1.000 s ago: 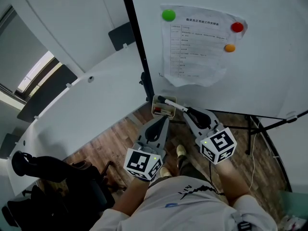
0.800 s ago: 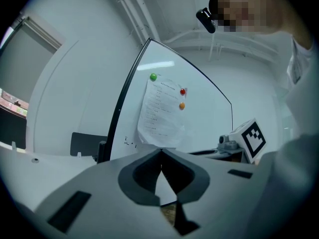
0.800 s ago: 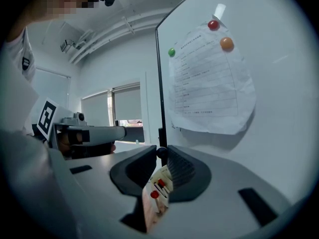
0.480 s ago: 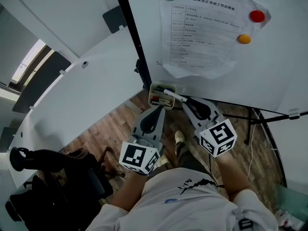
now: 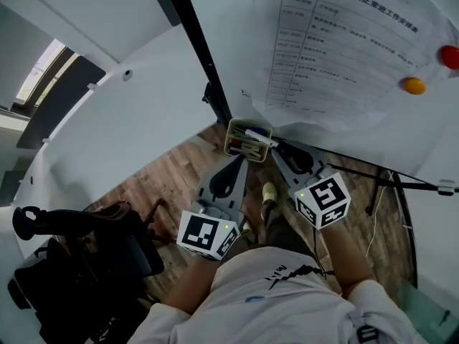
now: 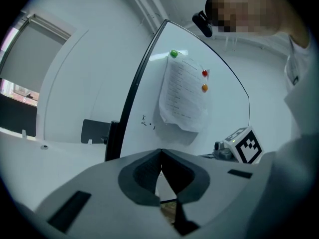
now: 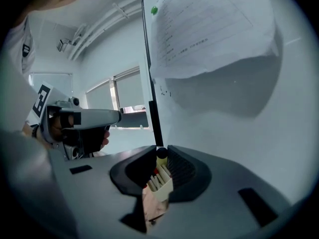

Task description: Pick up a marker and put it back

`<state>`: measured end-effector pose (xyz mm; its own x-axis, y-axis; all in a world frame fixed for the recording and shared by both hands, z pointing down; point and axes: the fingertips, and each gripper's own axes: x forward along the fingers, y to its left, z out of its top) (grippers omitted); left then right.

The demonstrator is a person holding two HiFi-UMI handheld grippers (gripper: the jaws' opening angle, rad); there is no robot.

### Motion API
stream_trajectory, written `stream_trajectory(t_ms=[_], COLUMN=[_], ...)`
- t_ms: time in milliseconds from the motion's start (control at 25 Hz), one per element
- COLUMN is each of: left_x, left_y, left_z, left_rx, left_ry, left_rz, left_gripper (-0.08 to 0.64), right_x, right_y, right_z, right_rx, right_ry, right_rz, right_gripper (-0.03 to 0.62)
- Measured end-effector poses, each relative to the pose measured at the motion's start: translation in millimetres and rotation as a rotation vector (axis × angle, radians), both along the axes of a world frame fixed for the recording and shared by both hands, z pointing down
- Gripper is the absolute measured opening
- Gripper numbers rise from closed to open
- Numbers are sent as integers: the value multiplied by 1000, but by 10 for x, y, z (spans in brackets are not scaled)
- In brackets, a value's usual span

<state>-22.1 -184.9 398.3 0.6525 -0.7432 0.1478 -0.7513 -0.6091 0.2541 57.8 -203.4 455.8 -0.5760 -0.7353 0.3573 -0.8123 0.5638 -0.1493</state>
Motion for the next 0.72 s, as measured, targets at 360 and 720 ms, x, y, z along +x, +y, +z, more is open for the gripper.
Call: stream_trajectory(t_ms=[360, 720], left_x=[-93, -139], left_y=[-146, -204], left_z=[225, 334], left_rx=[-49, -73], left_ry=[-14, -22], left_rz=[-70, -103], left_gripper=[11, 11], right_x=[-92, -157], right_y=[-200, -275], right_z=[436, 737], right_rx=[-51, -77], right_ry=[47, 62], right_rz=[-48, -76], right_gripper=[75, 75])
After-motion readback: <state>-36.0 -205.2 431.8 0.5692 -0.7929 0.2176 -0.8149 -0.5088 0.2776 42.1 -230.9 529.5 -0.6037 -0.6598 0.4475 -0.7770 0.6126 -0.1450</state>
